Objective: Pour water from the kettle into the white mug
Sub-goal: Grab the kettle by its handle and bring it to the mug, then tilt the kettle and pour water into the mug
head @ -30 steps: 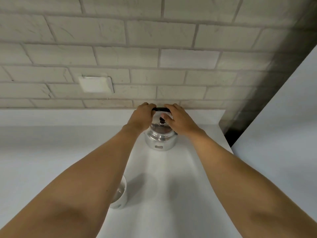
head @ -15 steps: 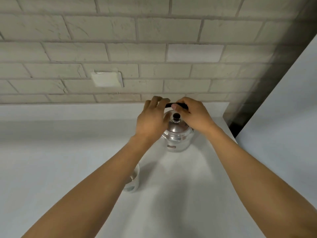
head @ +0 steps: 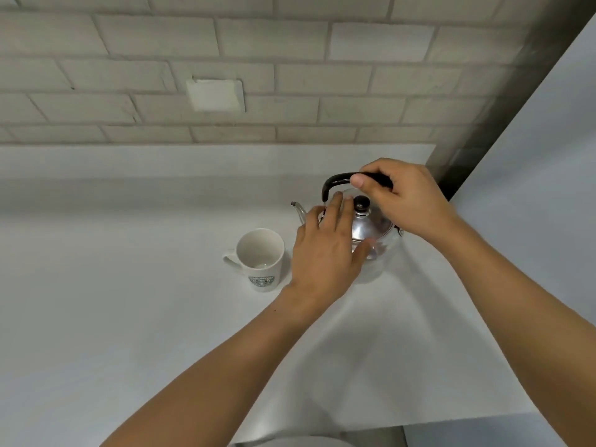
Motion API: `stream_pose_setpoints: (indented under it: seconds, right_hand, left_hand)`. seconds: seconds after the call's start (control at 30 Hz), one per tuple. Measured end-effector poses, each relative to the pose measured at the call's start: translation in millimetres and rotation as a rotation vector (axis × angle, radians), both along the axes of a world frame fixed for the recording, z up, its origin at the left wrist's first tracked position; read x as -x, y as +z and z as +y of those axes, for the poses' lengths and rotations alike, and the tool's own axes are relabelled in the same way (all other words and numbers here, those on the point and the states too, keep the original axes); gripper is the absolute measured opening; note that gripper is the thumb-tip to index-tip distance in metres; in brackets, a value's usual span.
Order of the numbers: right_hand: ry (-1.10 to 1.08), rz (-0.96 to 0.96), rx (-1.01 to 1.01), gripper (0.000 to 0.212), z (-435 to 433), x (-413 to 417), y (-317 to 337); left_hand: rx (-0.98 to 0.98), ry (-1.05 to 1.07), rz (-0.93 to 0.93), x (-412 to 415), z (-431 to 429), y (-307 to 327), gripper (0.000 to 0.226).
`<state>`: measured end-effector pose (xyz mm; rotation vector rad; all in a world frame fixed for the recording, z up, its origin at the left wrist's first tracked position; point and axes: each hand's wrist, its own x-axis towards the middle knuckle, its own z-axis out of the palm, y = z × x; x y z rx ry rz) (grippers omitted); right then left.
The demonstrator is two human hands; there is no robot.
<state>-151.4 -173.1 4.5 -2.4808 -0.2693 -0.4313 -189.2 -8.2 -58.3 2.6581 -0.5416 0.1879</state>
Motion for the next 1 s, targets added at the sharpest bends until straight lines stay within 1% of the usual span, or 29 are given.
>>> stream_pose_setpoints:
  seconds: [0.13,0.2,0.33,0.47,0.77,1.0]
  right_hand:
    - [0.015,0.008,0.042,0.033,7,21,6]
    - [0.025,0.008,0.067,0.035,11,28,10]
    - [0.041,0.015,0.104,0.033,22,37,17]
    - [0.090,0.027,0.167,0.033,35,37,30]
    - [0.199,0.034,0.332,0.034,63,28,54]
    - [0.252,0.078,0.409,0.041,80,22,70]
  left_hand:
    - [0.064,-0.028,0.091,16,5,-7,0.080]
    - [0.099,-0.060,0.095,23,8,-10,0.083]
    - [0.190,-0.076,0.128,33,13,-12,0.080]
    - [0.307,-0.061,0.197,41,18,-10,0.082]
    - [0.468,-0.060,0.275,48,29,4,0.077]
    - [0.578,-0.054,0.330,43,32,9,0.078]
